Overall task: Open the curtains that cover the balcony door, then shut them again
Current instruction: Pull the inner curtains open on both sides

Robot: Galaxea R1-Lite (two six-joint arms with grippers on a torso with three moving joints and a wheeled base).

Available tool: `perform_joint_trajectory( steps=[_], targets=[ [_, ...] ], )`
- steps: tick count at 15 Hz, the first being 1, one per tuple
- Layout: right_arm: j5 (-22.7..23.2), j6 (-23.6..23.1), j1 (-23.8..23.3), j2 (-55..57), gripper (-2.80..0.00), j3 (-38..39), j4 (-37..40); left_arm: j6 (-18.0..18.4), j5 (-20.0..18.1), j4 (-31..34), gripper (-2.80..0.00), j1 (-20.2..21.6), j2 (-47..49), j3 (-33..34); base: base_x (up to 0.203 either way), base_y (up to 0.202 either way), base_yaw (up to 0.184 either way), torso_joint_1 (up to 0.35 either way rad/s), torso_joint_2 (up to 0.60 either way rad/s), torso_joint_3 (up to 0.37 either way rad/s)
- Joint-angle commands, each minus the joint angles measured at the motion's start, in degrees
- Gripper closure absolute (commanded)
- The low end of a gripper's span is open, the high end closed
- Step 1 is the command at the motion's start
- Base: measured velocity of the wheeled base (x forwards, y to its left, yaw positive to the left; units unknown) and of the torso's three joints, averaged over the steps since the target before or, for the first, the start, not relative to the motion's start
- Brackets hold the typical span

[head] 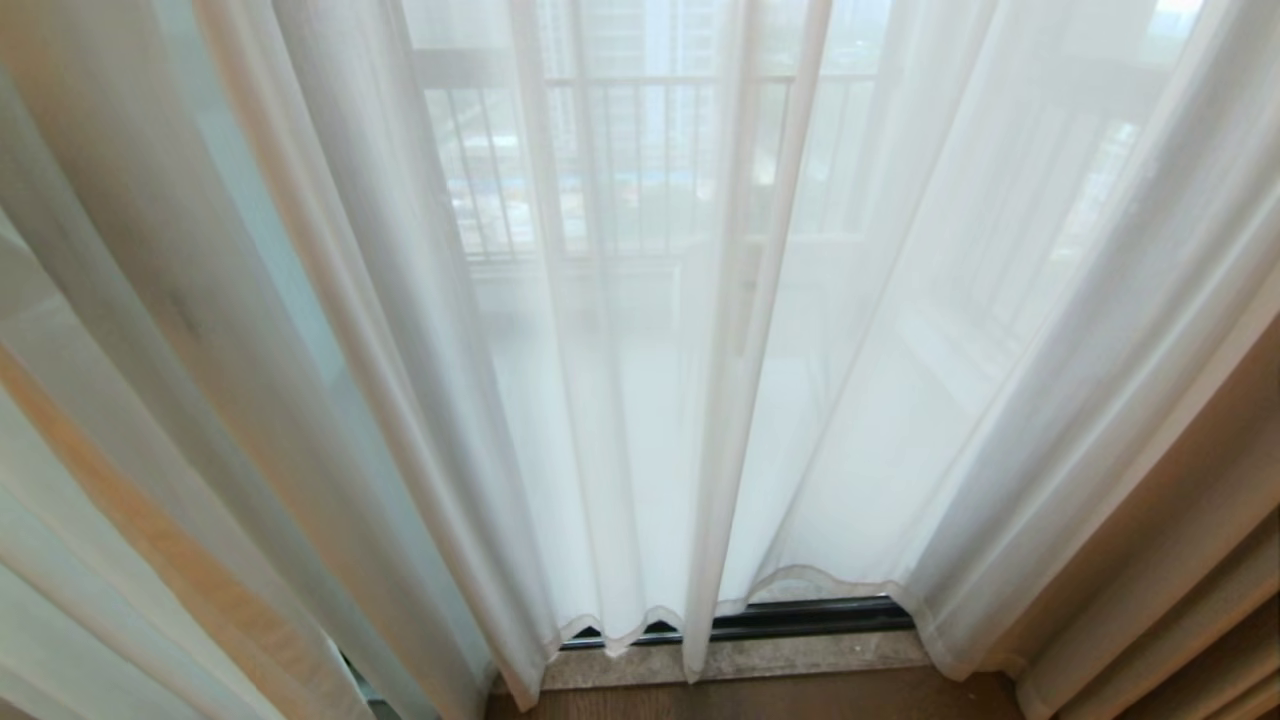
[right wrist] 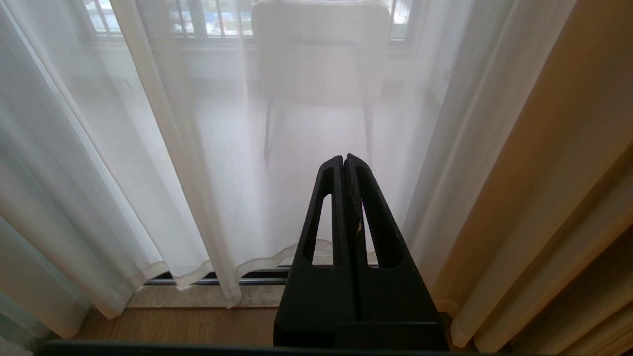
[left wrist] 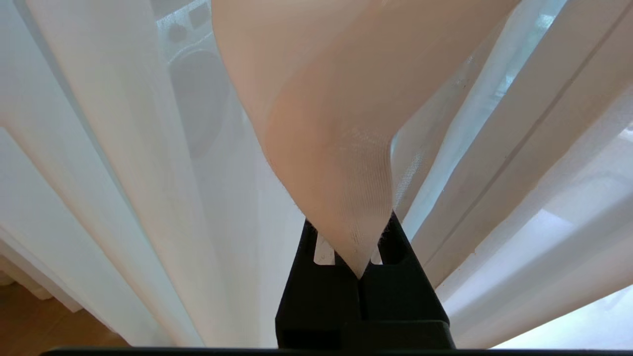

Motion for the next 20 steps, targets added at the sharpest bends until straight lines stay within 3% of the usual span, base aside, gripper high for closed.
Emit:
perform_joint_trajectory(
  steps=[1, 6, 20],
  targets=[
    [0.01, -0.05, -0.01, -0.02, 0.0, 0.0, -0.04, -0.15, -0.09, -0.06, 0.0, 0.45, -0.01, 0.0, 0.0, 0.0, 0.0, 0.0, 0.0, 0.0],
    [0.05, -0.05, -0.01, -0.02, 0.0, 0.0, -0.04, -0.24, -0.1, 0.03, 0.0, 0.8, -0.1, 0.09, 0.001, 0.028, 0.002, 0.001, 0.0, 0.002],
    [0.04, -0.05, -0.01, -0.02, 0.0, 0.0, -0.04, -0.15, -0.18, 0.0, 0.0, 0.71, -0.28, 0.97, 0.0, 0.186, 0.002, 0.002, 0.0, 0.004]
  ],
)
